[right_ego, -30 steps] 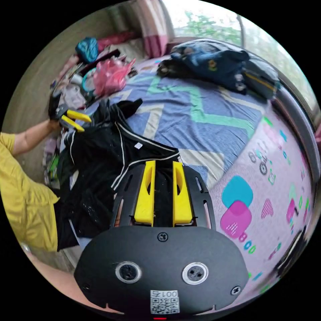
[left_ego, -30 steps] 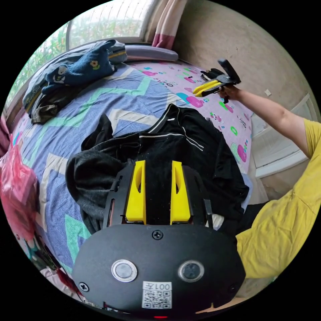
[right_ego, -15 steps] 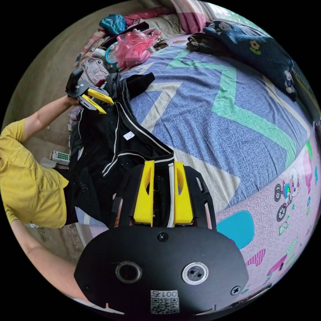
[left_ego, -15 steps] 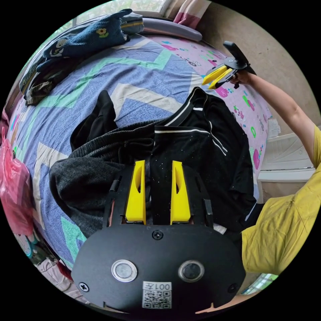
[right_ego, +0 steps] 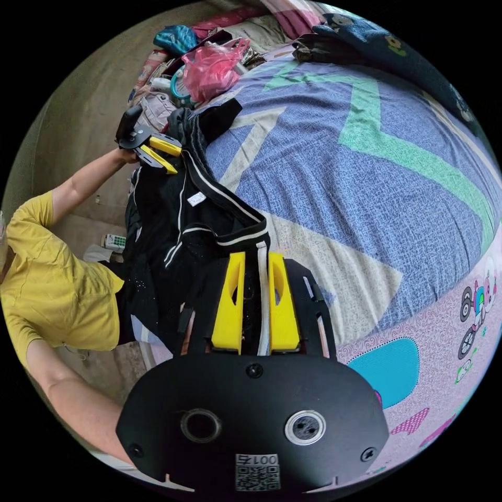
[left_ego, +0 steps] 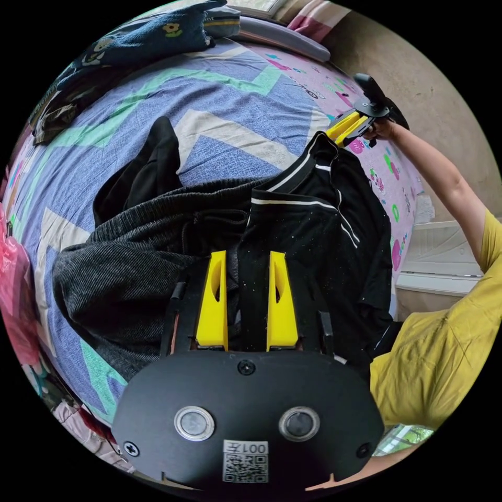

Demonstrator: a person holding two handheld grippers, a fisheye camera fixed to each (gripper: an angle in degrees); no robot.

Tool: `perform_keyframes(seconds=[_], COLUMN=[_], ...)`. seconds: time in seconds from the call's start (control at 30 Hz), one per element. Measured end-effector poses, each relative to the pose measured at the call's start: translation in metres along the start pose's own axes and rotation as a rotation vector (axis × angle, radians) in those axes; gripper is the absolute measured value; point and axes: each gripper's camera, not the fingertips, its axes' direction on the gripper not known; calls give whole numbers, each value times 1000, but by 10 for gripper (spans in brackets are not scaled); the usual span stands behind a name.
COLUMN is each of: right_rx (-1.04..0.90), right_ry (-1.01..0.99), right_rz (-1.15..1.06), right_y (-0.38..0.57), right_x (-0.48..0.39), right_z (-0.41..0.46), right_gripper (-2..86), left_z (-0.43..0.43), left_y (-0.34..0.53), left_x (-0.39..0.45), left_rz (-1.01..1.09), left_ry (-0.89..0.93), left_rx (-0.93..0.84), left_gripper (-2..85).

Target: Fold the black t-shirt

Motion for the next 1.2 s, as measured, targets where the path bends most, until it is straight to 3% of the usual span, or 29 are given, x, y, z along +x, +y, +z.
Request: perform_keyframes(seconds=[0.17, 0.3, 0.73, 1.03, 1.2], right_rx=[2, 137, 632, 924, 955], right_ry=[-54, -39, 270, 731, 1195], right_rz=[-43, -84, -139, -171, -148], right_y=[25, 59, 232, 353, 398], right_x=[-28, -71, -283, -557, -747], right_z=[14, 1, -54, -113, -133], right_gripper=[15, 6, 2, 1, 1], left_z=[30, 36, 52, 17, -4], left_y=[22, 49, 174, 263, 308], left_x=[9, 29, 196, 341, 397], left_rz=[-3, 7, 232, 508, 599], left_ry=[32, 32, -372, -636, -655], left_rx=[81, 201, 542, 860, 1035], left_gripper=[-1, -9, -10, -11, -12])
